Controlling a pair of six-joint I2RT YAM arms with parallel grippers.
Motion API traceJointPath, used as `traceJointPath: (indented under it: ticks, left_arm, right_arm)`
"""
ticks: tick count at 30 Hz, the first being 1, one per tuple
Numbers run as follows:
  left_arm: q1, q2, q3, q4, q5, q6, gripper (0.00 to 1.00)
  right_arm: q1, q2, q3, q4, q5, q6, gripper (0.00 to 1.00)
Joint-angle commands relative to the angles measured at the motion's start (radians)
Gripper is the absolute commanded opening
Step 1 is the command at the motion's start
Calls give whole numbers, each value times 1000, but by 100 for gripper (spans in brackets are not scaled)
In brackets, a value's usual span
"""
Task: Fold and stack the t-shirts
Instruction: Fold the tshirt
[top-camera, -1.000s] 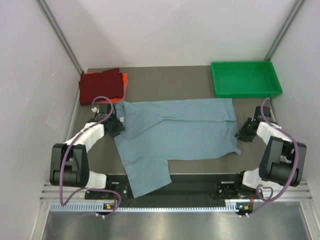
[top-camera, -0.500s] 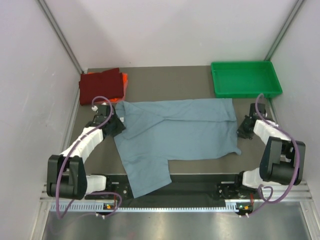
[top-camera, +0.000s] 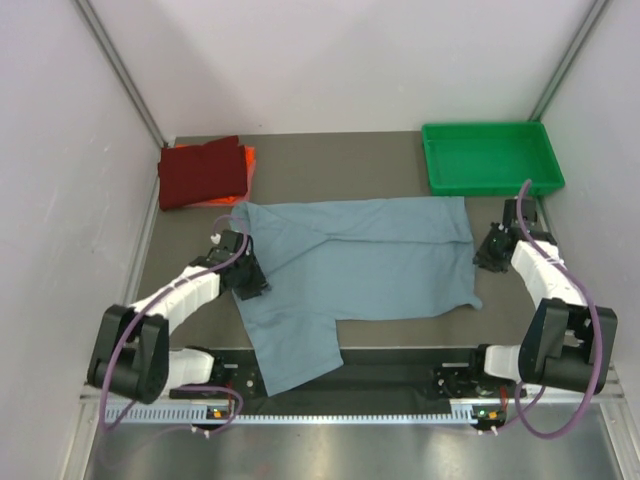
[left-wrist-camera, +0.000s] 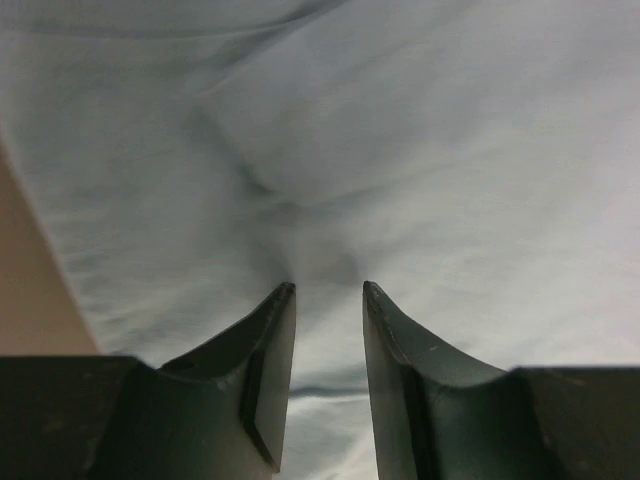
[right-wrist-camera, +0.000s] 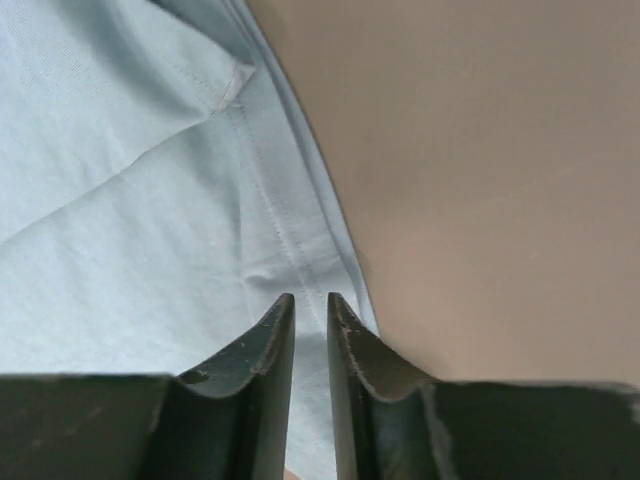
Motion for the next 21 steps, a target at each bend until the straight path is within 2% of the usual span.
traceJointPath:
  ticks: [1,7,15,21]
  left_arm:
    - [2,83,2,-56,-103,-43,38]
    - [14,163,36,-144,-336,-66,37]
    - [43,148,54,-166,-422,-100,36]
    - [74,195,85,-166,-465,-82,36]
  right_arm:
    - [8,-11,26,-32,-43,-30,21]
    - [7,1,8,-45,-67,-45,24]
    - [30,-18,-87,2,-148,1,23]
    - [62,67,-178,100,-104,91,22]
